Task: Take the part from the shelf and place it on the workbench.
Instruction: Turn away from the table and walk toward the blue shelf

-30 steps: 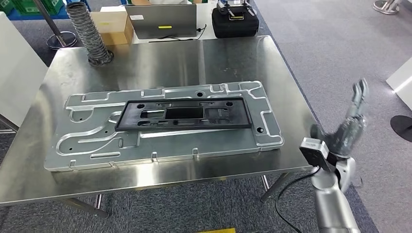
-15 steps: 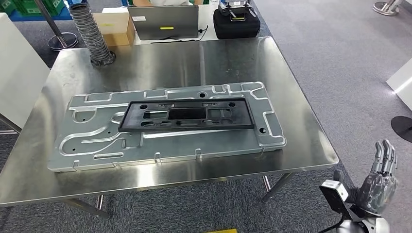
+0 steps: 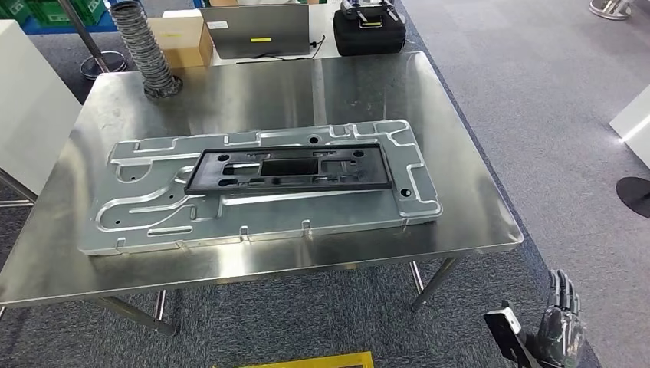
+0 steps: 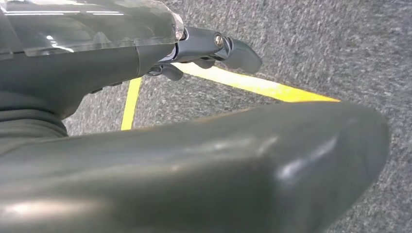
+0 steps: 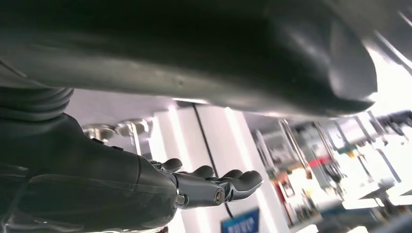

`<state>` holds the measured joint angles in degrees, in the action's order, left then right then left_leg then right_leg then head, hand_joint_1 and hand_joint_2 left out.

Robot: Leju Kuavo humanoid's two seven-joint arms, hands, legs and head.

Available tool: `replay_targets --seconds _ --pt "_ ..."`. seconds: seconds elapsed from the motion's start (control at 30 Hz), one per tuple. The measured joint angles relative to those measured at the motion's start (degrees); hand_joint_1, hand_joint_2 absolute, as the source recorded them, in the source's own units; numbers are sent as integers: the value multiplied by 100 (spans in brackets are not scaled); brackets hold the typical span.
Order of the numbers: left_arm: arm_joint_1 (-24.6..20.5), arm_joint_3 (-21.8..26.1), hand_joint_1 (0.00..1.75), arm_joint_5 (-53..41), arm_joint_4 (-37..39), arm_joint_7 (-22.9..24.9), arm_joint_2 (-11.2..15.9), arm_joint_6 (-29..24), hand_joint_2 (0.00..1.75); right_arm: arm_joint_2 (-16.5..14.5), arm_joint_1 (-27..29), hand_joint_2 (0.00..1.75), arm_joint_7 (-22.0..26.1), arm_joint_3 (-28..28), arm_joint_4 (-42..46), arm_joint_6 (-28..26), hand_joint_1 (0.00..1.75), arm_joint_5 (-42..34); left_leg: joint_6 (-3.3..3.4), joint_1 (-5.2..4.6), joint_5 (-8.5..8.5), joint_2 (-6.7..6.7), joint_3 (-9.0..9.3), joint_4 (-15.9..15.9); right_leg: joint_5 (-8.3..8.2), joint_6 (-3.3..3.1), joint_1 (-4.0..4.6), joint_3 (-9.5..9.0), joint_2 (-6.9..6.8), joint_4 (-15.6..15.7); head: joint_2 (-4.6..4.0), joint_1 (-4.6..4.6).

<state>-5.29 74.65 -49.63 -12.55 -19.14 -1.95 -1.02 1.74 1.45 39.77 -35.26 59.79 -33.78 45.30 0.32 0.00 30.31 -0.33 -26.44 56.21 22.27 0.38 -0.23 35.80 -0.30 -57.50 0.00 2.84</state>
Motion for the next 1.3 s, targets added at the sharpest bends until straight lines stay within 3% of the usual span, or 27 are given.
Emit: replay_targets --seconds 0.1,0.17,0.23,0.27,0.3,0.33,0.37,0.43,0.47,0.5,0.6,0.63,0.67,0.73,0.77,0.8,0.83,0.87,0.93,1.0,1.03,1.1,1.13,1.17,1.23,1.27,1.3 --pt "8 2 0 -7 0 1 -32 16 0 6 -92 0 -14 -222 -752 80 0 -72 108 -6 -136 13 -71 -6 -26 109 -16 30 11 -14 0 -1" --pt "7 2 0 -29 0 -8 -62 39 0 33 -155 0 -27 -459 -1376 190 0 -213 180 17 -258 34 -179 -31 351 171 -42 167 21 -359 0 -2" --pt "17 2 0 -66 0 -25 -85 65 0 61 -198 0 -65 -721 -2021 234 0 -316 211 11 -362 44 -322 -22 930 221 -63 390 23 -1103 0 -2" --pt "27 2 0 -83 0 -32 -98 78 0 69 -201 0 -134 -835 -2318 217 0 -331 208 8 -410 44 -395 -13 1096 237 -68 455 22 -1442 0 -2" --pt "39 2 0 -107 0 -37 -111 90 0 72 -199 0 -257 -935 -2607 194 0 -334 201 6 -455 45 -466 1 1138 244 -69 443 22 -1633 0 -2" --pt "50 1 0 -125 0 -39 -126 98 0 73 -196 0 -409 -1027 -2877 169 0 -324 189 6 -495 45 -536 21 1060 242 -69 317 22 -1597 0 -2" --pt "59 1 0 -142 0 -38 -143 103 0 73 -196 0 -570 -1109 -3112 143 0 -312 173 6 -529 45 -600 45 920 229 -69 76 22 -1334 0 -2" --pt "64 -2 0 -174 0 -32 -180 102 0 71 -213 0 -871 -1240 -3473 97 0 -274 129 1 -586 50 -704 97 749 177 -52 -548 25 -452 0 -1" --pt "62 -3 0 -188 0 -27 -195 99 0 68 -227 0 -1032 -1290 -3617 76 0 -243 99 -3 -615 56 -731 111 732 139 -34 -763 28 -115 0 0" --pt "59 -5 0 -201 0 -21 -205 96 0 63 -241 0 -1205 -1332 -3745 58 0 -202 67 -4 -646 64 -746 118 750 104 -13 -875 31 84 0 1" --pt "59 -9 0 -220 0 -2 -225 88 0 46 -264 0 -1590 -1426 -4043 17 0 -97 -42 4 -701 68 -771 125 663 -23 0 -835 20 172 0 2" --pt "65 -9 0 -221 0 2 -227 86 0 40 -273 0 -1636 -1445 -4112 7 0 -86 -74 8 -590 63 -806 207 605 -74 -10 -792 12 188 0 1" --pt "71 -9 0 -222 0 4 -228 85 0 34 -281 0 -1671 -1459 -4172 0 0 -78 -101 13 -372 58 -870 398 539 -116 -21 -734 4 207 0 2" --pt "72 -10 0 -237 0 12 -232 86 0 24 -294 0 -1821 -1470 -4266 0 0 -30 -140 28 225 54 -1062 1082 412 -163 -8 -576 -5 203 0 2" --pt "71 -10 0 -245 0 16 -234 89 0 19 -297 0 -1957 -1472 -4311 19 0 11 -154 31 430 55 -1132 1446 346 -167 2 -484 -7 194 0 3" --pt "70 -11 0 -254 0 18 -236 95 0 12 -299 0 -2126 -1473 -4353 56 0 62 -161 32 492 55 -1137 1693 281 -167 10 -389 -10 181 0 3" --pt "70 -13 0 -260 0 18 -236 104 0 3 -301 0 -2306 -1472 -4393 110 0 117 -160 32 416 55 -1054 1760 219 -162 16 -293 -11 163 0 3" --pt "69 -15 0 -272 0 17 -236 119 0 -10 -303 0 -2481 -1472 -4429 185 0 174 -149 31 246 55 -862 1609 160 -154 22 -198 -12 140 0 3" --pt "54 -33 0 -316 0 17 -235 153 0 -57 -315 0 -2804 -1471 -4490 397 0 276 -95 18 18 55 -235 823 54 -128 38 -34 -8 81 0 3" --pt "25 -56 0 -379 0 26 -241 183 0 -111 -326 0 -3068 -1467 -4542 692 0 361 -27 -8 80 56 256 74 -45 -79 50 48 -9 38 0 2" --pt "14 -66 0 -409 0 38 -249 192 0 -135 -332 0 -3177 -1464 -4566 851 0 388 6 -22 130 56 345 -103 -97 -48 48 60 -11 37 0 2" --pt "15 -97 0 -479 1 69 -285 209 0 -176 -338 0 -3351 -1459 -4610 1148 0 380 87 -22 51 71 286 -154 -166 22 31 72 -5 54 0 2" --pt "17 -124 0 -519 2 89 -307 214 0 -197 -341 0 -3441 -1462 -4631 1282 0 341 138 -12 -18 83 234 -163 -73 57 19 103 5 3 0 2" --pt "17 -156 0 -566 3 108 -330 221 0 -216 -340 0 -3526 -1468 -4652 1401 0 287 179 -1 -99 96 167 -180 142 92 7 156 16 -147 0 1" --pt "18 -227 0 -682 5 163 -377 231 0 -242 -345 0 -3673 -1523 -4681 1612 0 116 217 9 -253 107 -6 -183 786 155 -22 309 23 -763 0 1" --pt "21 -269 0 -743 5 192 -402 235 0 -251 -348 0 -3735 -1581 -4687 1706 0 -3 213 8 -325 109 -104 -171 1024 184 -35 373 23 -1147 0 1" --pt "25 -312 0 -803 7 221 -430 242 0 -262 -354 0 -3801 -1658 -4691 1809 0 -127 202 8 -394 112 -212 -151 1108 208 -47 392 22 -1454 0 1"
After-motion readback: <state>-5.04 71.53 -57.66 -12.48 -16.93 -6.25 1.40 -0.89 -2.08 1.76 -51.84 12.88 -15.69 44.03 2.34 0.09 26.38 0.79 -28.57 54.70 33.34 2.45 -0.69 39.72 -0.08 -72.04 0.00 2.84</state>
